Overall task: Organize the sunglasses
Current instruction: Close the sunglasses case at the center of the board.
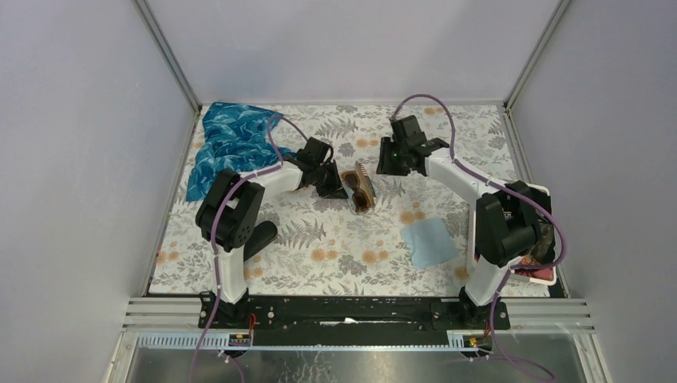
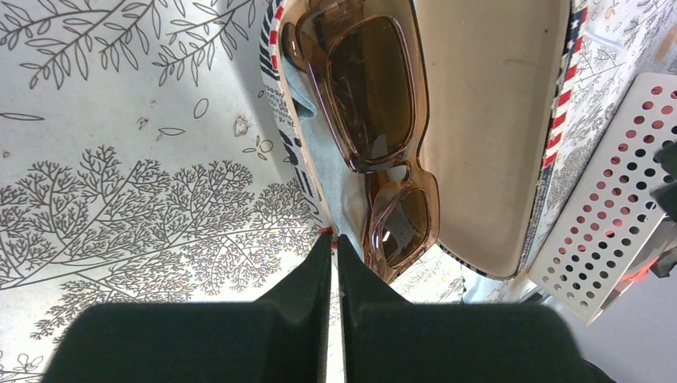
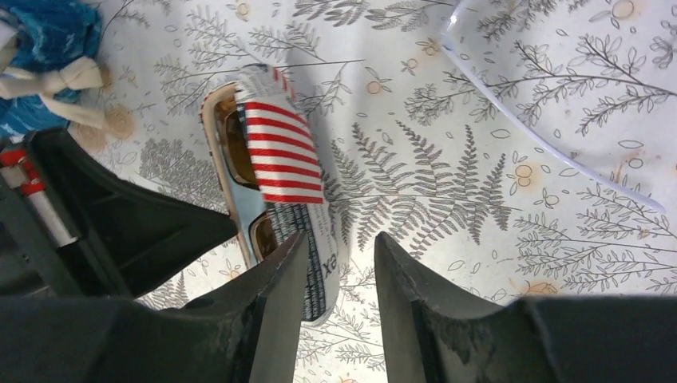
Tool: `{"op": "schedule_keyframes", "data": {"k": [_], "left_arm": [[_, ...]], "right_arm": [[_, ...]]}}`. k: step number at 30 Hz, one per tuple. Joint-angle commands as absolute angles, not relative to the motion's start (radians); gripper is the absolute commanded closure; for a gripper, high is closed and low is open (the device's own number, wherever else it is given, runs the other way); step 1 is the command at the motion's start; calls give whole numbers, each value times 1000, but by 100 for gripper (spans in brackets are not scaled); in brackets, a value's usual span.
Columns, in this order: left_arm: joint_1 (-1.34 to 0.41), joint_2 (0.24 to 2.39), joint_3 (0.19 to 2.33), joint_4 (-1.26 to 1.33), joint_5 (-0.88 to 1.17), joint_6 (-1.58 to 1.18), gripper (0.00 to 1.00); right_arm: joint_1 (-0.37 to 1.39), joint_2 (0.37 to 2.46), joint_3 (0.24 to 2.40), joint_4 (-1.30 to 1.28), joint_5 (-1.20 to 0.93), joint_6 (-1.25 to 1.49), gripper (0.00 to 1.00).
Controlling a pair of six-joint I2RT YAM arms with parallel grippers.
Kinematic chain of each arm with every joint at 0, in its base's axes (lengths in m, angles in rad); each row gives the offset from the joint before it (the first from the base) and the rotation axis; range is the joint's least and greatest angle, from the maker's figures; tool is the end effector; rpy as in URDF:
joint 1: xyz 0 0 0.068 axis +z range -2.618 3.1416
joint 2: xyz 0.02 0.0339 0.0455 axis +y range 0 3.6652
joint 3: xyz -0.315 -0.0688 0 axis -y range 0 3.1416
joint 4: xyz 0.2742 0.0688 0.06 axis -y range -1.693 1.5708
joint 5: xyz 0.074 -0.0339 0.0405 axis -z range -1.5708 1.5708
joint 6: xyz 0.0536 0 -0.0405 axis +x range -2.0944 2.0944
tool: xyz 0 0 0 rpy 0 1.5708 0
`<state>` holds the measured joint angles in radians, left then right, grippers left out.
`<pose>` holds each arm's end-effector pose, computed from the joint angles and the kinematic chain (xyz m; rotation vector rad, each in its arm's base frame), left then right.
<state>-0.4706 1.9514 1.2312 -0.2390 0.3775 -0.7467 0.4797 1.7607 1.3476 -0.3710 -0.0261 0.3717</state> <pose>0.3955 -0.2234 0.1688 -0.2107 2.7024 -0.9124 0.3941 0.2066 0.2776 -0.1425 2.3949 0.4396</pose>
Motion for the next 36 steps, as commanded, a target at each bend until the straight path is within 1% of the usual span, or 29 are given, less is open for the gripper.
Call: {"op": "schedule_keyframes", "data": {"k": [1, 7, 14, 21, 29, 36], "left_arm": [[-471, 1936, 1227, -222, 379, -718, 92], [-471, 1935, 1230, -227, 382, -715, 92], [-471, 1945, 1236, -231, 386, -713, 92], [-471, 1957, 1250, -230, 394, -713, 92], [-471, 1969, 1256, -227, 396, -715, 92], [-471, 1975, 1252, -225, 394, -717, 92]], "right_arm": [[447, 1767, 1309, -277, -193, 451, 57], [434, 1807, 1265, -189, -279, 492, 61], [434, 1859, 1259, -157, -341, 513, 64], [434, 1885, 1222, -106, -410, 549, 71], [448, 1895, 1177, -78, -430, 569, 72], [489, 1917, 1181, -86, -405, 569, 72]]}}
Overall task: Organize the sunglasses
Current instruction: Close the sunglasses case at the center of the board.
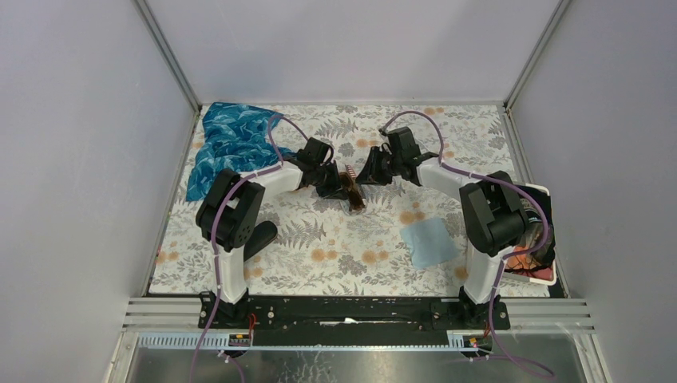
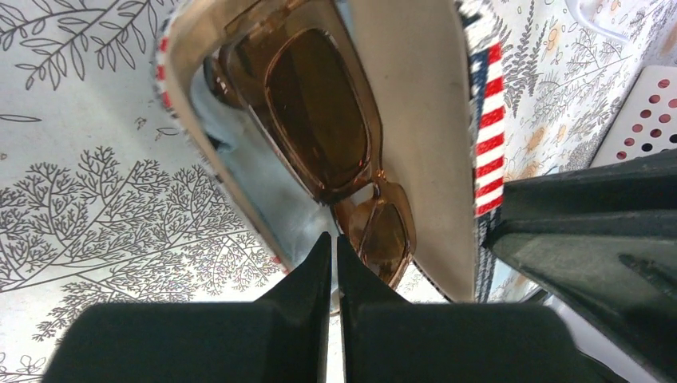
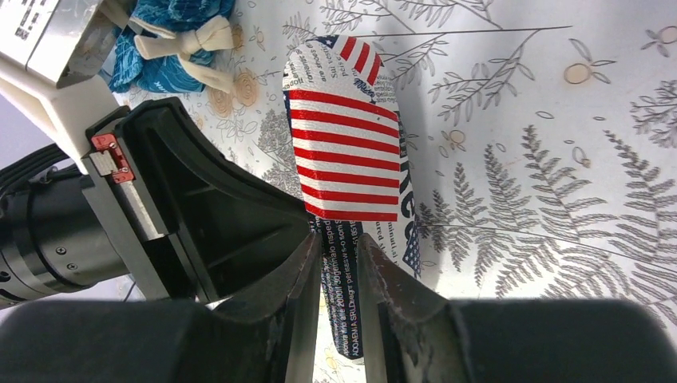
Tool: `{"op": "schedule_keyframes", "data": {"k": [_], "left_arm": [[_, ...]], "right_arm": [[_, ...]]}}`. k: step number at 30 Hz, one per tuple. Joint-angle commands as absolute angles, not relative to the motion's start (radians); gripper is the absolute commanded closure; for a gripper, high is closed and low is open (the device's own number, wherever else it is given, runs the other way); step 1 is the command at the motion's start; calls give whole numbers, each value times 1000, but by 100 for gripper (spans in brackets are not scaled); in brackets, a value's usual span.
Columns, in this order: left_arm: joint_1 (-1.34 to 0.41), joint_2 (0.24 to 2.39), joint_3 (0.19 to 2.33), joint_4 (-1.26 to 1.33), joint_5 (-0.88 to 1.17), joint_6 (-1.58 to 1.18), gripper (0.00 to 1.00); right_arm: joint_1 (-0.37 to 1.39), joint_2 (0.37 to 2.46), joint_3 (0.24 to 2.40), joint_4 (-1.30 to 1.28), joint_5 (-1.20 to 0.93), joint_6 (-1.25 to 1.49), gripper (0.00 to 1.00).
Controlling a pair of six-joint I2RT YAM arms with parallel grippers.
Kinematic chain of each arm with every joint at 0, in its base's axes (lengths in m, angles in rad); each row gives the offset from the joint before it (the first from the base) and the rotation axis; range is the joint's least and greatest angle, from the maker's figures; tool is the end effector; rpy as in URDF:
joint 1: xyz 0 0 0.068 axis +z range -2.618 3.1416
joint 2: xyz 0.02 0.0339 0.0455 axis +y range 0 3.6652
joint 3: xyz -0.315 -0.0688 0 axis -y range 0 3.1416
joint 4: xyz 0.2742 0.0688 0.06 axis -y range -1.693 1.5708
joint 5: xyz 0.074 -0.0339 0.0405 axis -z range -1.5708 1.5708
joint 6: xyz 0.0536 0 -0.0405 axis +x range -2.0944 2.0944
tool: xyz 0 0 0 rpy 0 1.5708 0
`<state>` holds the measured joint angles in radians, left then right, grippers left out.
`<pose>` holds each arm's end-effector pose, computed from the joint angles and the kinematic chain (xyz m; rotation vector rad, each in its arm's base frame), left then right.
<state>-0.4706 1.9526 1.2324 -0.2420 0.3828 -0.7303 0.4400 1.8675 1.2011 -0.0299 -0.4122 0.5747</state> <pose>0.3954 -0.2236 0.1686 -0.1871 2.7044 -0.9127 0.4063 0.2150 0.2134 -0.0721 2.3973 0.9783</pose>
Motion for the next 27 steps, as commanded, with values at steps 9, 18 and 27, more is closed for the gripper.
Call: {"op": "schedule_keyframes", "data": {"k": [9, 18, 27], "left_arm": [[-471, 1950, 1243, -240, 388, -707, 92], [-471, 1859, 1225, -328, 338, -665, 92], [-430, 1789, 1166, -352, 280, -666, 91]], "right_arm": [[518, 1917, 1190, -122, -334, 554, 73], [519, 1907, 1207, -145, -305, 536, 73], [519, 1892, 1205, -156, -290, 527, 73]]}}
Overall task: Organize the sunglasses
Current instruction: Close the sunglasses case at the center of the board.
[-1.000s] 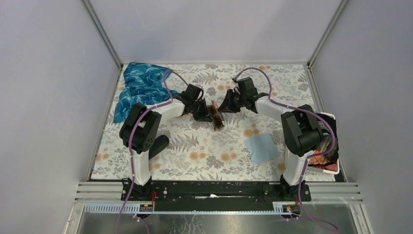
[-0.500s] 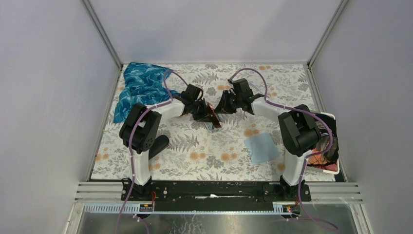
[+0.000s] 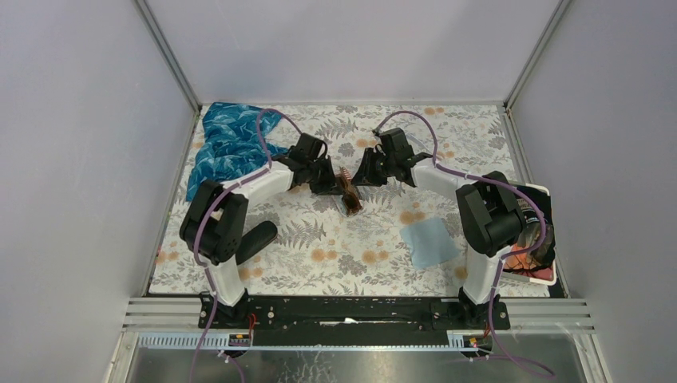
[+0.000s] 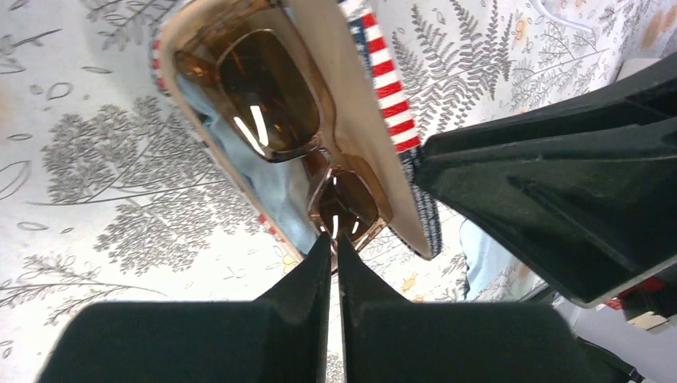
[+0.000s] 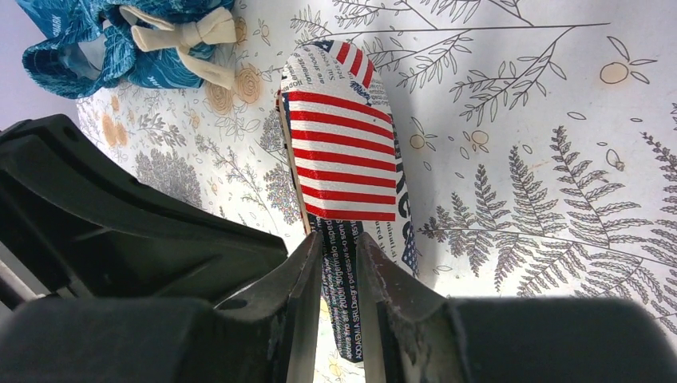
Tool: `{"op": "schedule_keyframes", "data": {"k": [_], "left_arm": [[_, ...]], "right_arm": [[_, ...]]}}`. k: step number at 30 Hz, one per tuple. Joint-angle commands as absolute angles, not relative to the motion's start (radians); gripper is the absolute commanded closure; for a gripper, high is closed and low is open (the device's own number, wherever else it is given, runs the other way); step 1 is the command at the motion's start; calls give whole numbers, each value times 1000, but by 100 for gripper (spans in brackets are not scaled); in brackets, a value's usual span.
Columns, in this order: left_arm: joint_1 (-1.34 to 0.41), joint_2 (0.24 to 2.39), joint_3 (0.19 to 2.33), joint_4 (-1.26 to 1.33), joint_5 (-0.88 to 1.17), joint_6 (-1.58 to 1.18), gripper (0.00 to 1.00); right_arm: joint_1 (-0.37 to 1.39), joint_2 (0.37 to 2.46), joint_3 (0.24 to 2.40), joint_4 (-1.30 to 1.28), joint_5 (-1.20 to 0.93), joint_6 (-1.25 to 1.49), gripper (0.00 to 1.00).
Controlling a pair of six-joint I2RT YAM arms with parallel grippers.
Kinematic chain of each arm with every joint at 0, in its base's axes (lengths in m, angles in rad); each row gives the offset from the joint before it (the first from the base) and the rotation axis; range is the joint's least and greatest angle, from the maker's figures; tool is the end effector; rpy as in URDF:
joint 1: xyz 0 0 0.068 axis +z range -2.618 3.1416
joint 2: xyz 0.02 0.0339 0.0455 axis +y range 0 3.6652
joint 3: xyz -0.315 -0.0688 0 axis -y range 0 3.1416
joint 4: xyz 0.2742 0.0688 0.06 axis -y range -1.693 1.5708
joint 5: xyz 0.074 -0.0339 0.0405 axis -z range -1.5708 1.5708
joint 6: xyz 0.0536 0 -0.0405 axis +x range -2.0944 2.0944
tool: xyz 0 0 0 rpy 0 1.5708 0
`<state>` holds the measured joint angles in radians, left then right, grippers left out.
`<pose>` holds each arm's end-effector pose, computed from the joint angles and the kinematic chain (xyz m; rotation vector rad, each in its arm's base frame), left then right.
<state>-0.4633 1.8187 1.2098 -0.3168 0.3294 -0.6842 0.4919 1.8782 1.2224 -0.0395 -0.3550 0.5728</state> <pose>0.3783 -0.2084 0.2116 -0.1456 2.6464 -0.8495 0.4007 0.2359 0.2145 -0.1040 2.3985 0.9381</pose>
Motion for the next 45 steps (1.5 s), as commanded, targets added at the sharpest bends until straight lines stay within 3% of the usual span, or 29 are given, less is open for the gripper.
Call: {"op": "schedule_keyframes", "data": {"k": [1, 13, 45], "left_arm": [[-418, 1787, 1155, -351, 279, -671, 91], [-373, 1858, 1100, -304, 298, -695, 92], [-460, 2032, 1243, -265, 400, -693, 92]], "right_arm": [[519, 1890, 1204, -157, -289, 526, 73], [519, 1875, 1204, -161, -287, 523, 73], [662, 1974, 1321, -226, -281, 510, 72]]}}
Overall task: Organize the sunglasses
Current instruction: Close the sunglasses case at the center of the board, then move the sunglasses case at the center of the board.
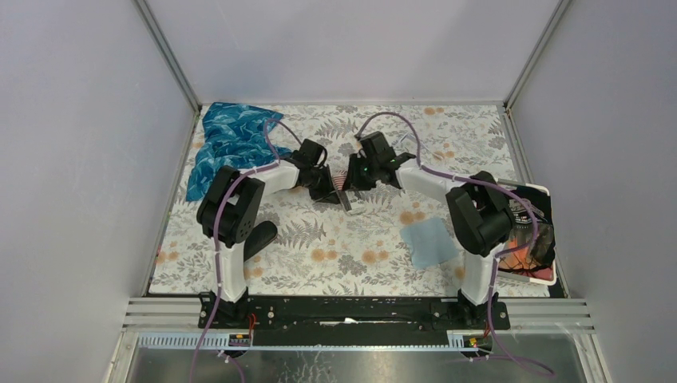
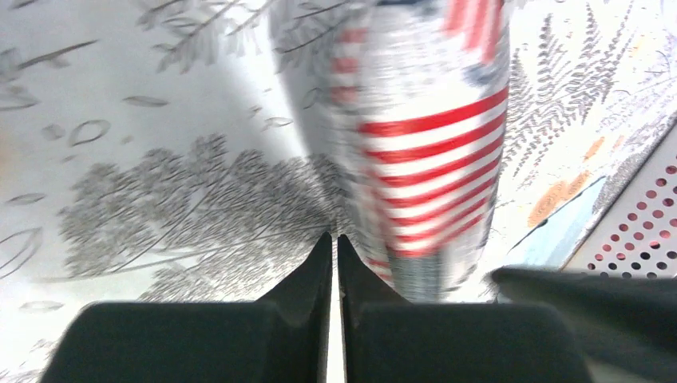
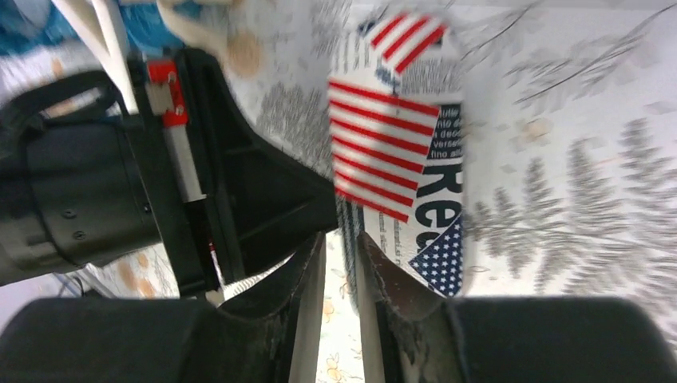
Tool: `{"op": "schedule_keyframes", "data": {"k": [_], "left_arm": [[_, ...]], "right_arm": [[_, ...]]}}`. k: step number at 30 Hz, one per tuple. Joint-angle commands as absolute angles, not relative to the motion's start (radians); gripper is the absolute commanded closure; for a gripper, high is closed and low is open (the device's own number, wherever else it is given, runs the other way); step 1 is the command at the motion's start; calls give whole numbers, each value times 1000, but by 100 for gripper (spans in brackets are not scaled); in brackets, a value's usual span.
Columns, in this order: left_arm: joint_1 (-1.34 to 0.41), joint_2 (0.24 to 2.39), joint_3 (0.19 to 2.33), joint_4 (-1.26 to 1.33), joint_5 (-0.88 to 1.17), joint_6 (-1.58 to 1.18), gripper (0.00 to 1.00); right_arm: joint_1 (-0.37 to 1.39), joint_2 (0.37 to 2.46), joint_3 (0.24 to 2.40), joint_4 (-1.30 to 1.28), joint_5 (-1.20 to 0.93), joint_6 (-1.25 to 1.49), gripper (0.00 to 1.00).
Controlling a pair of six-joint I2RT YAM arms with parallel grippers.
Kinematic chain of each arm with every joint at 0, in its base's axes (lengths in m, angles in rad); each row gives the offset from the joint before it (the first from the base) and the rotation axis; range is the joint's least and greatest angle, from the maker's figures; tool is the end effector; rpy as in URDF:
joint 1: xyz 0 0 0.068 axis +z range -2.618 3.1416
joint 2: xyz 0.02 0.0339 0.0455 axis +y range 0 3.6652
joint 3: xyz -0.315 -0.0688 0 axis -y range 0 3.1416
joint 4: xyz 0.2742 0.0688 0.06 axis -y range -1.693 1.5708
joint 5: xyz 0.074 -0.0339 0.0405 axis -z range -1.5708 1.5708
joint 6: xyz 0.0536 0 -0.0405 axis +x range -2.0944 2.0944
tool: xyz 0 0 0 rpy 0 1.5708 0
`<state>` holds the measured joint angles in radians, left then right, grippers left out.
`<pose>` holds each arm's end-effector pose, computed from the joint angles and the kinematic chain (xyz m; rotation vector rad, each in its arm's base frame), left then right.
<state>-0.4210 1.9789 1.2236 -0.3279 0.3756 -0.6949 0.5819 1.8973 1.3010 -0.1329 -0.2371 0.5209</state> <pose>0.3970 -0.1993 0.1489 -0.2520 2.8015 -0.8230 0.3904 0.2719 0.2235 -0.2027 2.4142 0.8126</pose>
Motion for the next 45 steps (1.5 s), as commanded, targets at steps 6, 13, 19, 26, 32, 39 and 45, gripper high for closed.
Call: {"op": "schedule_keyframes", "data": {"k": [6, 13, 19, 26, 32, 39, 45], "left_arm": [[-460, 2033, 1241, -260, 405, -692, 92], [-460, 1989, 1221, -271, 389, -680, 92], [-459, 1916, 1182, -285, 359, -669, 92], [-457, 1782, 1103, -309, 320, -650, 92], [-445, 1645, 986, -322, 302, -638, 90], [-422, 1477, 910, -467, 214, -608, 82], [-397, 1343, 852, -536, 177, -619, 80]], "right_arm": [[681, 2015, 1338, -227, -292, 512, 72], [679, 1914, 1318, -237, -237, 489, 71], [650, 1788, 1267, -244, -184, 462, 66], [566, 1668, 1165, -271, -118, 375, 30], [559, 1715, 1220, -383, -135, 253, 7], [560, 1839, 1296, -401, -218, 138, 0], [560, 1953, 1386, -372, -153, 115, 1]]}}
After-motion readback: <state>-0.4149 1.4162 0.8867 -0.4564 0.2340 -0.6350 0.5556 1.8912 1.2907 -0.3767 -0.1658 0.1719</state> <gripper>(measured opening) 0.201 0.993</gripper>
